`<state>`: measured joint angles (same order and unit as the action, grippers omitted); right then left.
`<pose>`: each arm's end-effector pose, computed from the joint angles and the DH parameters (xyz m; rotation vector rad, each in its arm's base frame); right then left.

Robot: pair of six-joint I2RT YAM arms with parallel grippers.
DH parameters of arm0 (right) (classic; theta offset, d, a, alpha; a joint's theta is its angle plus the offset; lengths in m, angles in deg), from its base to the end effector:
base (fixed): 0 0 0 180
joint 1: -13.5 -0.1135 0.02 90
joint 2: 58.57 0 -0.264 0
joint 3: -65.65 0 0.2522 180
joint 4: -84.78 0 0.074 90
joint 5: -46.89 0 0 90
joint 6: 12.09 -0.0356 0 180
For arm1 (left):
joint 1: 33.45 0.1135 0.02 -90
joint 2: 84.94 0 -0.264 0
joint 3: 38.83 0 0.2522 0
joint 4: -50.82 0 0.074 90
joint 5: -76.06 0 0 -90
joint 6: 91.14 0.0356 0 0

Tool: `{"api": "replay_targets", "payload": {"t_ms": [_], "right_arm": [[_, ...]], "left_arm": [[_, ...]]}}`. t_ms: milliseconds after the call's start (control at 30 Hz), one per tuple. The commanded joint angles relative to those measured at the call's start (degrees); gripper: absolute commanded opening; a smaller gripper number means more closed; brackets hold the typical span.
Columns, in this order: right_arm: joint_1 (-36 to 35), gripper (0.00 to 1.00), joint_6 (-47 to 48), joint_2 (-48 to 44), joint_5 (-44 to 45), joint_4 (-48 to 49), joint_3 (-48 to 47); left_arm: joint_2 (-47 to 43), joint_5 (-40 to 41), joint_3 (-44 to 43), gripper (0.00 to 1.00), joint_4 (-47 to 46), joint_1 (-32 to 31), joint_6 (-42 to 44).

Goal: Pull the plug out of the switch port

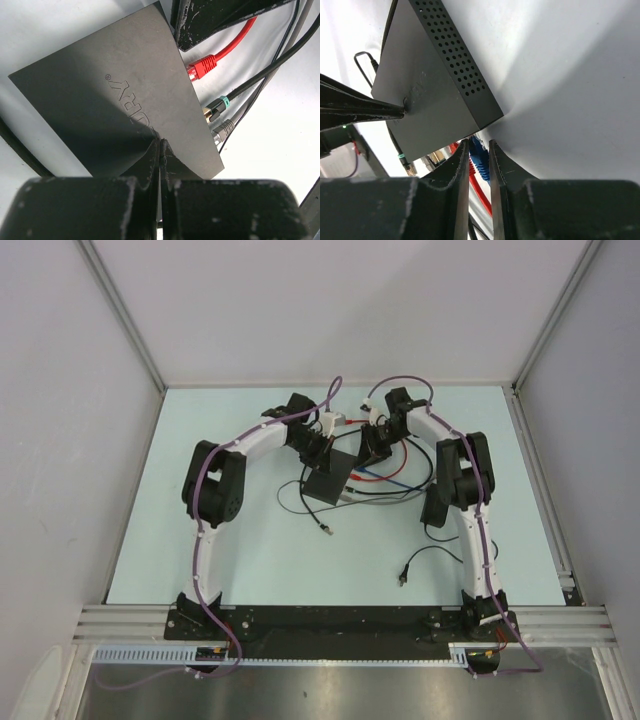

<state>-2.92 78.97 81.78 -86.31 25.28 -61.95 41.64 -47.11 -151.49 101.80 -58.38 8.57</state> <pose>0.4725 0.1646 0.1311 -0.5808 2.6686 1.1264 0.4145 -0.2142 0.1708 0.9598 2.4857 -0.8632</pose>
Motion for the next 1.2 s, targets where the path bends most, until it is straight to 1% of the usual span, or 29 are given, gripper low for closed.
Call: {"api": "replay_targets", "payload": {"t_ms": [0, 33, 100, 267, 367, 467, 567, 600, 633, 667, 700, 733, 800, 900, 967, 1000, 1033, 1067, 1100, 1167], "right_arm": [[-1.07, 0.07, 5.0, 2.82, 14.11, -1.11, 5.38], [-0.98, 0.03, 5.96, 1.95, 13.15, -1.2, 5.99], [-0.36, 0.0, 6.93, 1.07, 13.23, -1.81, 6.35], [-0.1, 0.0, 11.41, -2.8, 14.55, -3.92, 6.97], [-0.36, 0.0, 12.12, -3.42, 16.3, -4.62, 7.93], [-0.36, 0.0, 12.47, -4.21, 15.96, -4.98, 9.6], [-0.19, 0.0, 13.27, -5.79, 13.59, -4.37, 10.83], [-0.01, 0.04, 13.35, -6.32, 10.71, -4.28, 9.7], [0.25, 0.1, 13.35, -6.58, 9.72, -4.1, 8.82], [0.25, 0.18, 13.18, -6.93, 9.45, -3.84, 7.33], [0.25, 0.33, 13.18, -7.2, 10.15, -3.57, 6.01], [0.25, 0.38, 13.7, -8.07, 10.5, -3.57, 2.78], [1.04, 0.45, 14.58, -9.39, 10.33, -3.57, 0.21], [4.2, 0.46, 14.5, -12.9, 10.85, -2.96, -1.73], [6.22, 0.46, 12.84, -15.18, 12.69, -2.69, -0.34], [8.49, 0.46, 12.57, -15.98, 15.75, -2.43, 0.89], [9.3, 0.46, 12.39, -16.86, 18.56, -1.56, 2.29], [10.26, 0.45, 12.47, -18.26, 21.98, -1.03, 5.61], [11.84, 0.43, 12.48, -18.62, 28.37, -0.59, 6.95], [13.87, 0.41, 13.0, -18.71, 32.37, -0.58, 10.46]], "left_arm": [[1.56, 3.28, 1.33, 0.0, 0.32, -0.65, 2.33], [1.65, 3.2, 1.33, 0.0, 0.14, -0.65, 2.24], [1.73, 2.76, 1.07, 0.0, 0.06, -0.56, 1.71], [2.96, 1.27, -0.68, 0.0, -0.74, -0.12, 0.22], [3.32, 0.39, -2.18, 0.0, -0.91, 0.32, -0.14], [4.02, 0.21, -2.8, 0.0, -1.18, 0.67, -0.4], [4.02, -1.19, -2.71, 0.0, -1.35, 1.02, -0.49], [3.67, -1.98, -3.23, 0.0, -1.18, 1.11, -0.57], [3.58, -3.38, -3.67, 0.0, -0.83, 1.2, -0.49], [3.32, -3.92, -4.2, 0.0, -0.65, 1.46, -0.49], [2.45, -4.27, -5.16, 0.0, -0.56, 1.55, -0.49], [1.92, -4.45, -5.61, 0.0, -0.21, 1.72, -0.57], [-0.18, -5.24, -6.66, 0.0, -0.12, 2.25, -0.57], [-3.26, -5.77, -6.4, 0.01, -0.3, 2.95, -0.92], [-4.67, -6.12, -5.79, 0.02, -0.47, 3.13, -1.02], [-5.81, -6.21, -4.92, 0.04, -0.56, 3.13, -1.01], [-6.34, -6.38, -4.56, 0.04, -0.74, 3.13, -1.36], [-7.05, -6.56, -4.21, 0.04, -0.74, 3.13, -1.63], [-7.31, -7.17, -3.77, 0.05, -0.65, 3.13, -1.89], [-8.1, -7.61, -2.98, 0.06, -1.0, 3.13, -2.42]]}}
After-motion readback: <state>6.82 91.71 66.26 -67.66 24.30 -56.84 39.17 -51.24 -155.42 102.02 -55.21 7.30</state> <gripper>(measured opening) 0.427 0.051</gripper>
